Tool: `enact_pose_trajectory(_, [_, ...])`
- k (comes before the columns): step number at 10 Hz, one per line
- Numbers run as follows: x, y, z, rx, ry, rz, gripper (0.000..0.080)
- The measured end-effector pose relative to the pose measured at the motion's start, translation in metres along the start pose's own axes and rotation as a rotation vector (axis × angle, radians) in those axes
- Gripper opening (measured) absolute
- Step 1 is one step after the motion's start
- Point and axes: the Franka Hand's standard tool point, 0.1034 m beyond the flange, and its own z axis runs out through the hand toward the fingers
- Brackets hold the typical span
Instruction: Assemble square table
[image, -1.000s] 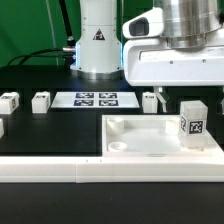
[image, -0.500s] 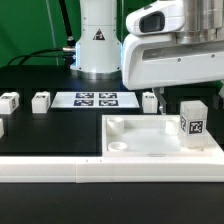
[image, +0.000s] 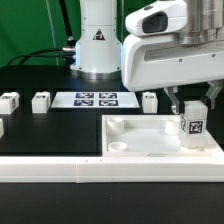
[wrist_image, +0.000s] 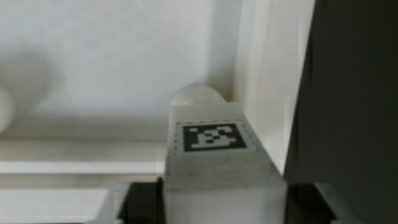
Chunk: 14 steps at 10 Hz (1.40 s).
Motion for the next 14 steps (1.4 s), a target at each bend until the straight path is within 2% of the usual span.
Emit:
enact_pose_trajectory(2, [0.0,-0.0001,0.0,0.001,0.0,0.021,0.029])
enact_pose_trajectory(8, [-0.0032,-0.0032,0.0016,0.006,0.058,0.67,0.029])
enact_pose_trajectory(14, [-0.0035,-0.0071,0.0027,0.049,0.04,1.201,0.0291])
